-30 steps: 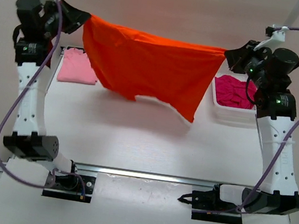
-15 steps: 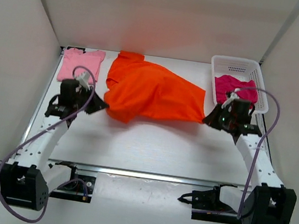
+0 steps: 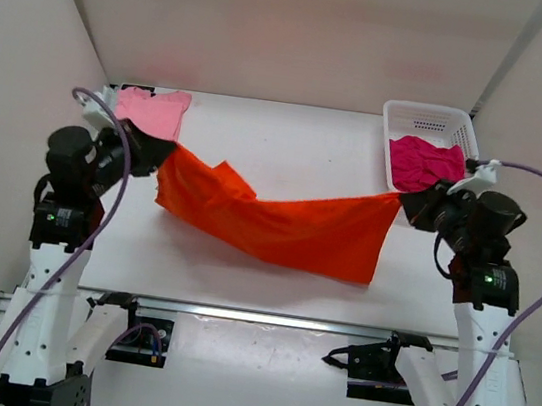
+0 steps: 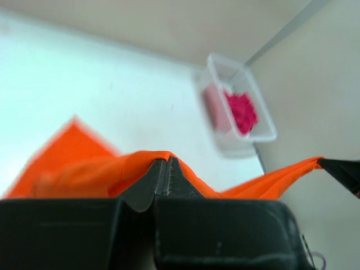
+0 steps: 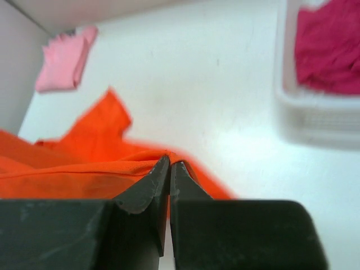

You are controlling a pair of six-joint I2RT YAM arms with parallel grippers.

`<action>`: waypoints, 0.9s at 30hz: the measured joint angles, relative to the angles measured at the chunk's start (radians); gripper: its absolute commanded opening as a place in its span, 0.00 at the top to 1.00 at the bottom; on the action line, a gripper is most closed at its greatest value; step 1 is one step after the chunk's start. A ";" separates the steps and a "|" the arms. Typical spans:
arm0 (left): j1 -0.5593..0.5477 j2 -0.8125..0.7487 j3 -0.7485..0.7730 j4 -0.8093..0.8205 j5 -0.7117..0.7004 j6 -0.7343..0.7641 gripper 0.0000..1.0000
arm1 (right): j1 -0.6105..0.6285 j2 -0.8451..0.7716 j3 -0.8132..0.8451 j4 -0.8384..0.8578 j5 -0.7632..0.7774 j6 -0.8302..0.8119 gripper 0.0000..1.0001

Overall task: Fold and stack the t-shirts
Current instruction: Flatten out the tshirt

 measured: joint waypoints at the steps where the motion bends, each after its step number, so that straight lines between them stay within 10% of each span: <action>1: 0.007 0.011 0.056 -0.005 0.006 -0.003 1.00 | -0.013 0.004 0.049 -0.005 -0.005 -0.003 1.00; 17: 0.045 0.587 0.558 0.037 0.041 -0.069 1.00 | 0.171 0.563 0.533 0.051 0.106 -0.041 1.00; 24: 0.101 0.913 1.033 -0.009 0.115 -0.154 1.00 | 0.186 1.025 1.226 -0.149 0.210 -0.111 1.00; 27: 0.158 0.900 1.062 0.082 0.184 -0.246 1.00 | 0.166 0.990 1.267 -0.116 0.201 -0.108 1.00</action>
